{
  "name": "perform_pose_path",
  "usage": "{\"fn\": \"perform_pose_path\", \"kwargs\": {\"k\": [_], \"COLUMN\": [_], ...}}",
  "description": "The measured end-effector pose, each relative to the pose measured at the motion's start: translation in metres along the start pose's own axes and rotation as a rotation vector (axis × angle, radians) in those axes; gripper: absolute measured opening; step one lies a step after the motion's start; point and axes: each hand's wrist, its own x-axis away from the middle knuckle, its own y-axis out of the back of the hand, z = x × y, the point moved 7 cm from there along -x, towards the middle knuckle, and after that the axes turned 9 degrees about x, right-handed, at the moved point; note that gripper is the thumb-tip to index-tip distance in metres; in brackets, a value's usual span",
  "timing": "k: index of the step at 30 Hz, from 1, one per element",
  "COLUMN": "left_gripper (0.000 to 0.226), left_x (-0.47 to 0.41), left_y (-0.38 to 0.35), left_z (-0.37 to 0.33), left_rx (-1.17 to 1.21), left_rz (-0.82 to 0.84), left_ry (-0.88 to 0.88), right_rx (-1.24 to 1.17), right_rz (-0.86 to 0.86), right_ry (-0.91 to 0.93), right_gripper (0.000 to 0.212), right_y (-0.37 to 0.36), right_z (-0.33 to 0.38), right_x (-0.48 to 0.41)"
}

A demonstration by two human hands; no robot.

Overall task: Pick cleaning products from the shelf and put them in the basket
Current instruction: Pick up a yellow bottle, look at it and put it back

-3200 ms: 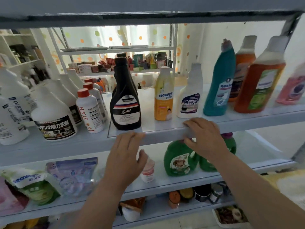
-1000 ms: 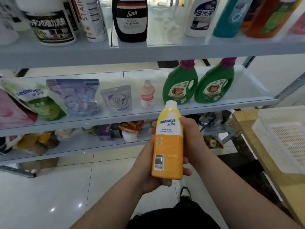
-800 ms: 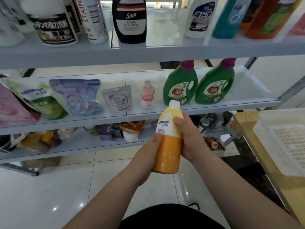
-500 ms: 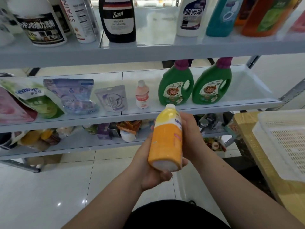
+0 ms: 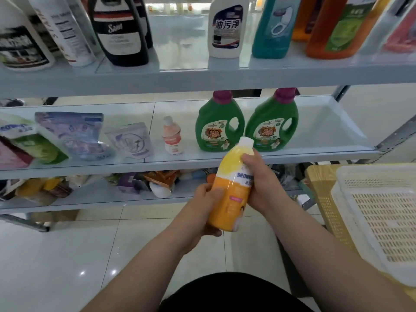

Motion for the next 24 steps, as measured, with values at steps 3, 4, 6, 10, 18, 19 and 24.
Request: {"fn": "perform_pose_path", "kwargs": {"k": [3,4,6,10,18,19,24], "left_gripper": [0.097,0.101,0.098,0.078,0.107,0.105,0.107], "left_x": [-0.008,-0.009,-0.010,-0.008,0.012,0.014,0.018], "left_y": [-0.008,-0.010,-0.014,-0.005,-0.009,-0.003,0.036], "left_z": [-0.011,-0.013,-0.017,-0.019,0.000,0.000,-0.009], "left_rx": [-0.333,-0.360,-0.356,-0.234,0.370,0.359,0.051], "left_rz": [-0.056,-0.077,-0.115,-0.140,0.414,0.416,0.182], "left_ry": [-0.256,-0.313,-0.423,-0.507,-0.188,-0.191,-0.264], "right_rx": [0.155,0.233,0.337,0.317,0.319,0.331,0.393], "right_rz": [0.091,0.128,0.188,0.299,0.311,0.311,0.275], "right_ry": [0.178,0.212,0.267,0.301,0.275,0.278,0.263], "right_gripper": [0.063,0.063,0.062,0.049,0.049,0.048,0.042], "right_y": [0.002,-0.001,-0.004,-0.012,-0.031,-0.036,-0.057], "right_z": [0.026,0.030,0.033,0.042,0.034,0.033,0.019], "right_x": [0.009,0.013,0.018,0.021,0.016,0.016,0.015]}}
